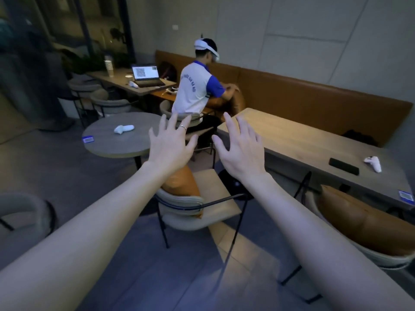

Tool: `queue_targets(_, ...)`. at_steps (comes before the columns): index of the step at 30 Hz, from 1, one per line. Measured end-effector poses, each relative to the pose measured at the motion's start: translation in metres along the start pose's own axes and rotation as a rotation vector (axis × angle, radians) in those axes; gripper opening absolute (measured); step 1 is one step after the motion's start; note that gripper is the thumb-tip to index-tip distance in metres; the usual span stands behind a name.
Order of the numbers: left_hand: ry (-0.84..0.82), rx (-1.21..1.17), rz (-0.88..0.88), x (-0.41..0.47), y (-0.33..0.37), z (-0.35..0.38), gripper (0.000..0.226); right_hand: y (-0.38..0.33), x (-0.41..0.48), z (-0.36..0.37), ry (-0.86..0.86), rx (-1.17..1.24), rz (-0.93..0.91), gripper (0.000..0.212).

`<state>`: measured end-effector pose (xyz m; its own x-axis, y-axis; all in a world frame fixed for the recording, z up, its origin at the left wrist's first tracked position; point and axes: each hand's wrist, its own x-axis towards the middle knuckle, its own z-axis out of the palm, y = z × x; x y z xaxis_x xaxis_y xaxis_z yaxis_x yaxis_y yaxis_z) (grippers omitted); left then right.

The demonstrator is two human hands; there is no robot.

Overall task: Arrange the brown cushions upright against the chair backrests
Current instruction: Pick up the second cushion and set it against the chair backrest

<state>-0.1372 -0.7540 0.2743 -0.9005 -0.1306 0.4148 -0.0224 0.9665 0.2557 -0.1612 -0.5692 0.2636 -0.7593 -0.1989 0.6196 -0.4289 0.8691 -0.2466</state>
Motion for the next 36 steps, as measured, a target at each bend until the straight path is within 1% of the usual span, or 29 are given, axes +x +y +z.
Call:
queue_targets(2, -0.040, -0.033, -0.068, 0.010, -0.020, 0.013, 0.062, -0.004, 0.006, 0.028, -0.040, 0.017, 0.017, 0.066)
queue_targets(7, -0.131, -0.093, -0.209, 0.046, -0.071, 0.057, 0.064, -0.002, 0.024, 0.115, -0.204, 0.078, 0.091, 0.069)
queue_targets(11, -0.190, -0.132, -0.314, 0.091, -0.116, 0.104, 0.070, 0.005, 0.047, 0.198, -0.367, 0.096, 0.141, 0.072)
queue_targets(14, -0.258, -0.204, -0.408, 0.125, -0.145, 0.140, 0.071, 0.008, 0.067, 0.253, -0.506, 0.105, 0.167, 0.073)
queue_targets(18, -0.338, -0.309, -0.538, 0.161, -0.180, 0.182, 0.073, 0.006, 0.084, 0.312, -0.631, 0.080, 0.165, 0.073)
queue_targets(23, -0.448, -0.427, -0.653, 0.189, -0.221, 0.234, 0.083, -0.004, 0.086, 0.375, -0.793, 0.096, 0.247, 0.075)
queue_targets(28, -0.555, -0.547, -0.764, 0.207, -0.262, 0.286, 0.092, -0.026, 0.070, 0.432, -0.869, 0.055, 0.355, 0.076)
queue_targets(31, -0.623, -0.672, -0.824, 0.214, -0.289, 0.314, 0.108, -0.044, 0.055, 0.456, -0.897, 0.044, 0.448, 0.074)
queue_targets(33, -0.661, -0.753, -0.856, 0.217, -0.304, 0.331, 0.121, -0.059, 0.043, 0.468, -0.911, 0.017, 0.474, 0.073)
queue_targets(34, -0.675, -0.781, -0.863, 0.218, -0.309, 0.339, 0.123, -0.065, 0.037, 0.472, -0.905, -0.014, 0.470, 0.074)
queue_targets(36, -0.686, -0.812, -0.859, 0.220, -0.317, 0.356, 0.119, -0.072, 0.029, 0.479, -0.872, -0.083, 0.454, 0.074)
